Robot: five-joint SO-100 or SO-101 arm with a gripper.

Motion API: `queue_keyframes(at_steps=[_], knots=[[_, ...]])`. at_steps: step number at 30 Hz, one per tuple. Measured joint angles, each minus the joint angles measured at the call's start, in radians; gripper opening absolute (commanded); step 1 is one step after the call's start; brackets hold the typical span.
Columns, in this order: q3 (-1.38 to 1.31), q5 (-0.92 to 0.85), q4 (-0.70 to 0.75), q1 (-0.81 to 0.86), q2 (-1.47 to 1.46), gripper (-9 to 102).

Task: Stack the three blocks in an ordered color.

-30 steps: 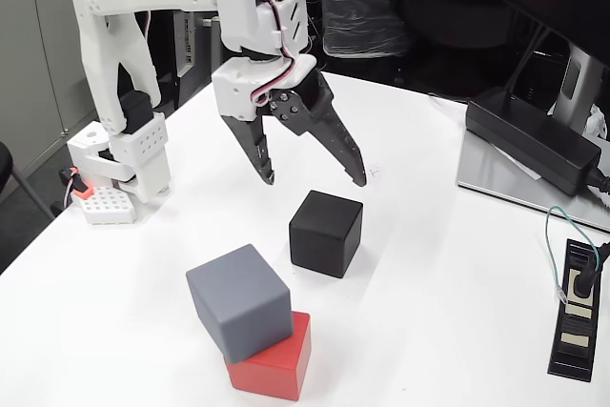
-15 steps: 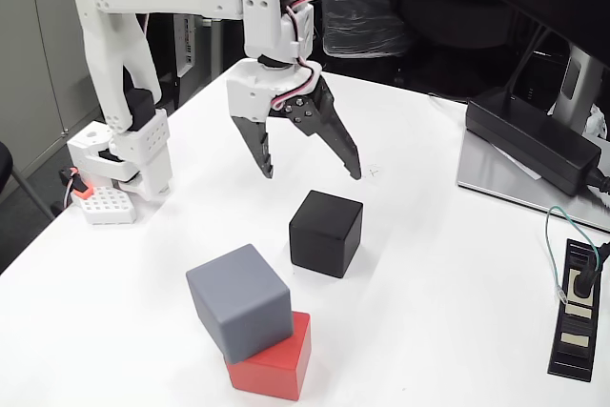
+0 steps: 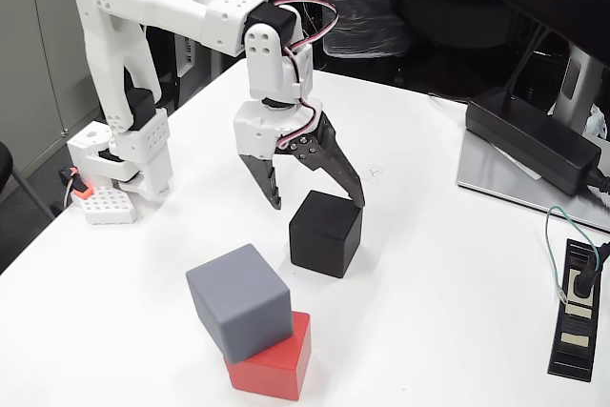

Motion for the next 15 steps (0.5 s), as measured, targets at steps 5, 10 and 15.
queue_keyframes(at_steps=[5,10,15], knots=[[0.051,0.028,-0.067,0.000,0.000,38],[0.078,0.054,-0.112,0.000,0.000,38],[0.109,0.064,-0.141,0.000,0.000,38]])
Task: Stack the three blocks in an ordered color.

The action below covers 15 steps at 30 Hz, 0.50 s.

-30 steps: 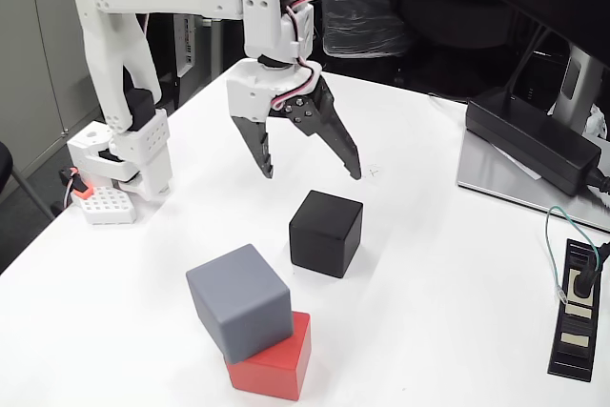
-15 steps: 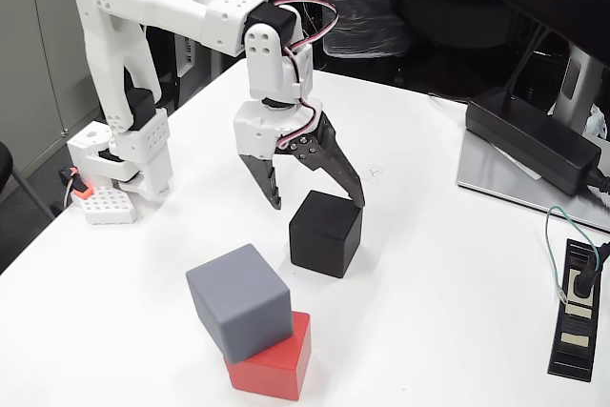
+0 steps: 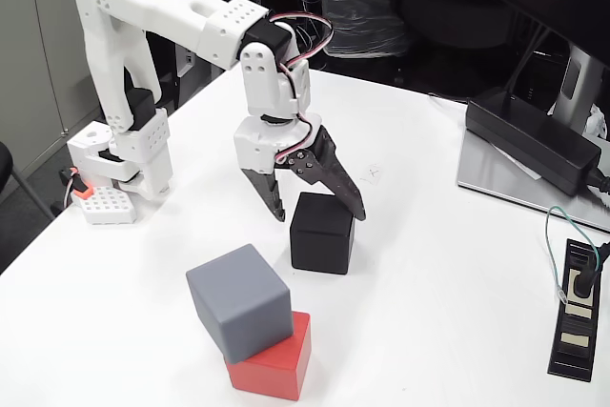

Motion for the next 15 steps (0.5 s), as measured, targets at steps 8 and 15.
queue_keyframes(at_steps=[8,15], knots=[[0.021,0.035,-0.028,-0.002,0.000,38],[0.021,0.038,-0.028,-0.003,0.000,36]])
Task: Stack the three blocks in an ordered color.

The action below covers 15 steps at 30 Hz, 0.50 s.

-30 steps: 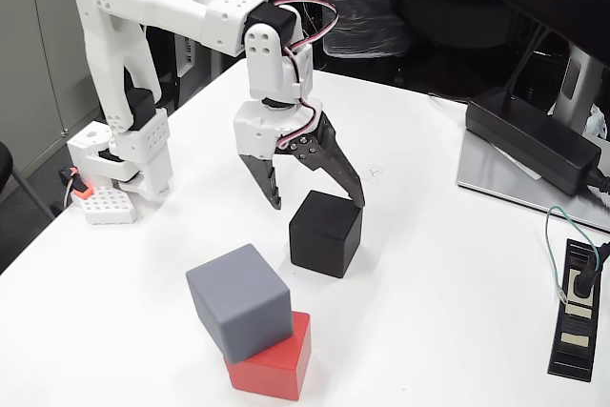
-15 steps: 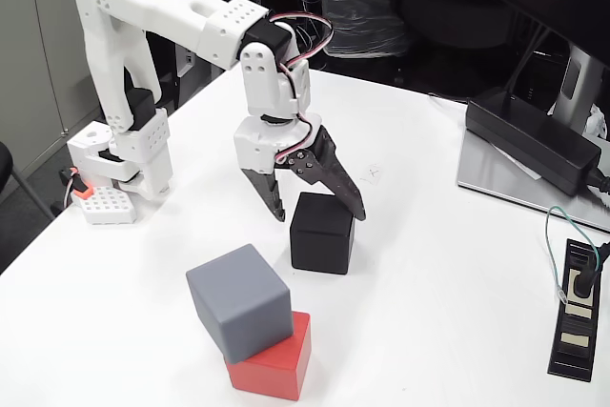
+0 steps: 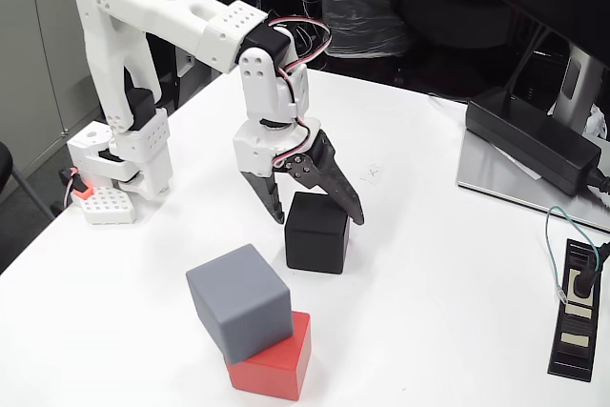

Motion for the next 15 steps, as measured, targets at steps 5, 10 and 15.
queue_keyframes(at_steps=[5,10,15], knots=[[0.000,0.000,0.000,0.000,0.000,23],[-0.002,0.009,0.000,0.014,0.014,8],[-0.018,0.018,-0.003,0.077,0.011,-1]])
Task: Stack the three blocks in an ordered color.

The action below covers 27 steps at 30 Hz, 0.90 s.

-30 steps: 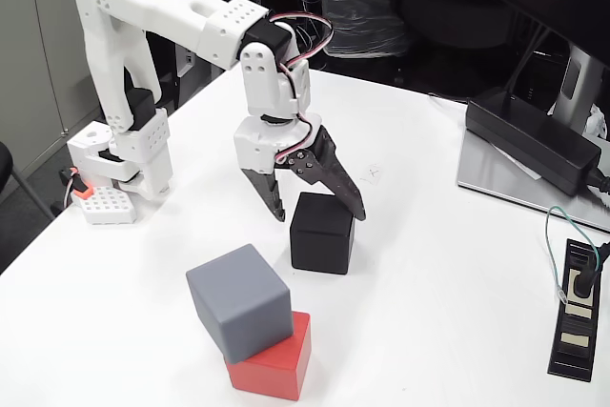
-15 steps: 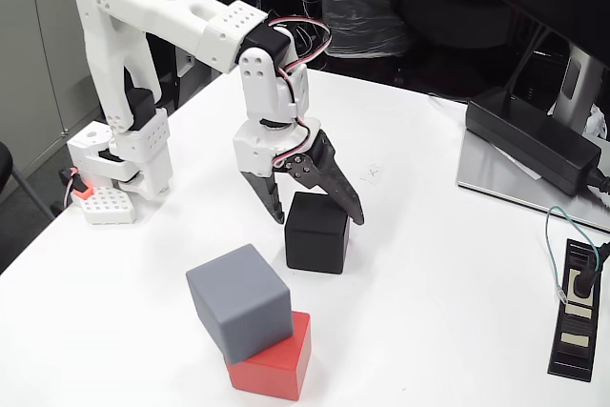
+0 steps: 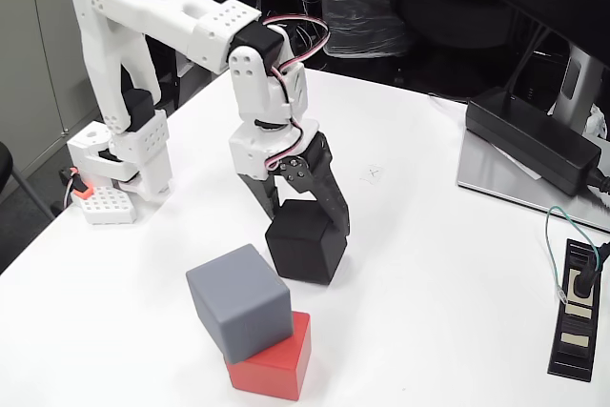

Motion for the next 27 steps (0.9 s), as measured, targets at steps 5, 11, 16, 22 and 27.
queue_keyframes(at_steps=[5,11,16,22,27], knots=[[-0.063,0.000,0.012,0.048,-0.003,-1],[-0.199,0.000,0.121,0.086,-0.003,-1],[-0.356,0.000,0.247,0.078,-0.003,-1],[-0.555,0.000,0.374,0.089,-0.003,-1],[-0.715,0.000,0.495,0.089,-0.003,-1]])
